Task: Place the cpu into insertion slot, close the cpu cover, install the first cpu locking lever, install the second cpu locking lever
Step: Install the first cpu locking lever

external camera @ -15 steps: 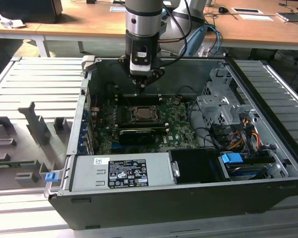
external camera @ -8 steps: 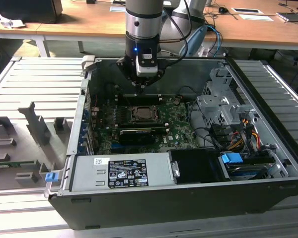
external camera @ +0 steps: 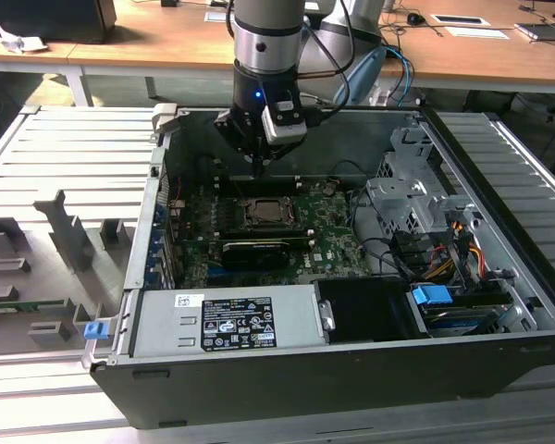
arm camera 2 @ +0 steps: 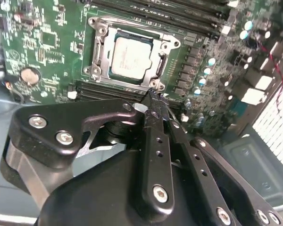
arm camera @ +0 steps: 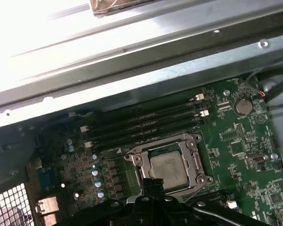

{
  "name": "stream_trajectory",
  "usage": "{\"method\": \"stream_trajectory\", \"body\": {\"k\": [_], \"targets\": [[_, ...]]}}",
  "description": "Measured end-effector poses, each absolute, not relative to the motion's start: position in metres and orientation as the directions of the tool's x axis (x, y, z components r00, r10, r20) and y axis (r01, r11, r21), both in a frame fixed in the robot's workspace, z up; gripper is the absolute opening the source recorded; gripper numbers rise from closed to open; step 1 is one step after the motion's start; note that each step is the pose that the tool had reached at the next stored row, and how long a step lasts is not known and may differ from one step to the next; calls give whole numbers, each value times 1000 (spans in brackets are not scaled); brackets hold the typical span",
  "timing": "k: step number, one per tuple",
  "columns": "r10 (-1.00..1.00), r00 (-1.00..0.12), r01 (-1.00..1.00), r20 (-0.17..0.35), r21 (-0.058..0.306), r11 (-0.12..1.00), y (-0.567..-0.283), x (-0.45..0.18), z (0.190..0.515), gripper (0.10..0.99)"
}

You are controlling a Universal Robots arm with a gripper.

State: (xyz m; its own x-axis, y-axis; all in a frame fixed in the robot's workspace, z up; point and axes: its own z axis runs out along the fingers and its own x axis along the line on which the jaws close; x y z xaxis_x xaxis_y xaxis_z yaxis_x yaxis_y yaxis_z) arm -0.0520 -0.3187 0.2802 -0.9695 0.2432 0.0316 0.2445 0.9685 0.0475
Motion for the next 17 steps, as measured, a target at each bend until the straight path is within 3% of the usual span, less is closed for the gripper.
{"method": "stream_trajectory", "body": {"k": [17], "targets": [[115,-993,116,27,52,992,-319,-93,269,106]]}}
